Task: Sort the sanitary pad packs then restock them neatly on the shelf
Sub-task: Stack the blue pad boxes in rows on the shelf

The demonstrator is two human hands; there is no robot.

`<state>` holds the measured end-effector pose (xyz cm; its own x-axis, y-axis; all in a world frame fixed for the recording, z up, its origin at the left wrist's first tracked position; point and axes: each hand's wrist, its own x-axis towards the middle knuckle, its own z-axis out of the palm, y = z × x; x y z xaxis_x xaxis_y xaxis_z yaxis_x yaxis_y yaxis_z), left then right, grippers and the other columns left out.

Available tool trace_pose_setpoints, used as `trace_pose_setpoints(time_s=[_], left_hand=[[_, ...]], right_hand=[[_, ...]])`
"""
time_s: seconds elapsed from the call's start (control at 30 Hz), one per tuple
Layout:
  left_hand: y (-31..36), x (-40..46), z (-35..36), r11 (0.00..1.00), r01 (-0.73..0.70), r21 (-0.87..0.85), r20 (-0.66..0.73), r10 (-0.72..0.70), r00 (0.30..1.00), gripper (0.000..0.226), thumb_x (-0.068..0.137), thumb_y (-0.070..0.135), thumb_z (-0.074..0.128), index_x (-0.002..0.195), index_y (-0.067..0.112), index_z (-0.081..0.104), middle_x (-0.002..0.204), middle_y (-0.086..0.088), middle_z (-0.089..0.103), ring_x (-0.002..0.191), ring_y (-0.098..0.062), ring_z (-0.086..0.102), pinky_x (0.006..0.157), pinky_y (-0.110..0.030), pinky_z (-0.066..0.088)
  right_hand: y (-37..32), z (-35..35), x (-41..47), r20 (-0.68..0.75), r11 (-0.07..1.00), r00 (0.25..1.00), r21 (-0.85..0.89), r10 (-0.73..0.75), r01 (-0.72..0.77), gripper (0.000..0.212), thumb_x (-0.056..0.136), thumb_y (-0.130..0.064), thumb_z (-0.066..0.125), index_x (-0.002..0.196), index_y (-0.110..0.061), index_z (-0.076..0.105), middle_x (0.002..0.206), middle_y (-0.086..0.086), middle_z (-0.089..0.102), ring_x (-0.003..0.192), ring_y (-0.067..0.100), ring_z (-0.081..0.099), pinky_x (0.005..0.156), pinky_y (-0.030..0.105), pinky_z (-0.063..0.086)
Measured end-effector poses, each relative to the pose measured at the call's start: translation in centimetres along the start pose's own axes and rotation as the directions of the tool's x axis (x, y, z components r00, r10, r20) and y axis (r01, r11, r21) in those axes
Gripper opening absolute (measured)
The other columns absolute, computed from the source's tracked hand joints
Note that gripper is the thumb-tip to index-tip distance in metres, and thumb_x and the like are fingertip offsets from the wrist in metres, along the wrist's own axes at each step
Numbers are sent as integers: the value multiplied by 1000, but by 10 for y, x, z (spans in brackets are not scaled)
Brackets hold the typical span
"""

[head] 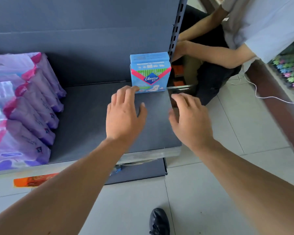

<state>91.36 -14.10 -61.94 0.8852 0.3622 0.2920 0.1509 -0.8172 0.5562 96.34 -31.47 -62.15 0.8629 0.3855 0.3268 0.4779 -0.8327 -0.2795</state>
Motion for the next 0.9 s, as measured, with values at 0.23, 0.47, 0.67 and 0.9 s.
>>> trace_pose_setpoints(time_s=[0.23,0.47,0.67,0.9], left_hand=[[62,-96,-24,964,-265,-29,317,260,912,39,87,31,51,124,20,58,120,-1,62,108,-26,57,88,-40,46],[150,-242,7,916,-350,-199,700,382,603,40,96,34,48,136,32,45,135,10,50,122,-16,50,97,-37,45],[197,-371,51,868,-439,-231,863,391,319,40,99,38,43,139,36,40,138,15,47,122,-7,47,95,-26,42],[236,-503,113,872,-438,-220,943,305,134,37,95,34,54,131,31,49,125,8,57,112,-12,56,91,-32,47]], right_hand=[[-9,-65,-130,115,963,956,-60,269,-263,39,92,-30,53,126,-13,56,123,6,62,104,29,60,76,38,49],[24,-115,-352,128,662,656,-3,743,-749,41,89,-22,51,128,-10,57,121,11,63,103,34,62,80,45,53],[49,-152,-525,172,250,258,66,951,-966,44,94,-21,51,138,-18,47,134,3,52,118,25,53,91,39,45],[72,-154,-667,276,-53,-14,135,961,-989,45,94,-23,50,138,-22,44,135,2,48,116,25,55,92,38,46]])
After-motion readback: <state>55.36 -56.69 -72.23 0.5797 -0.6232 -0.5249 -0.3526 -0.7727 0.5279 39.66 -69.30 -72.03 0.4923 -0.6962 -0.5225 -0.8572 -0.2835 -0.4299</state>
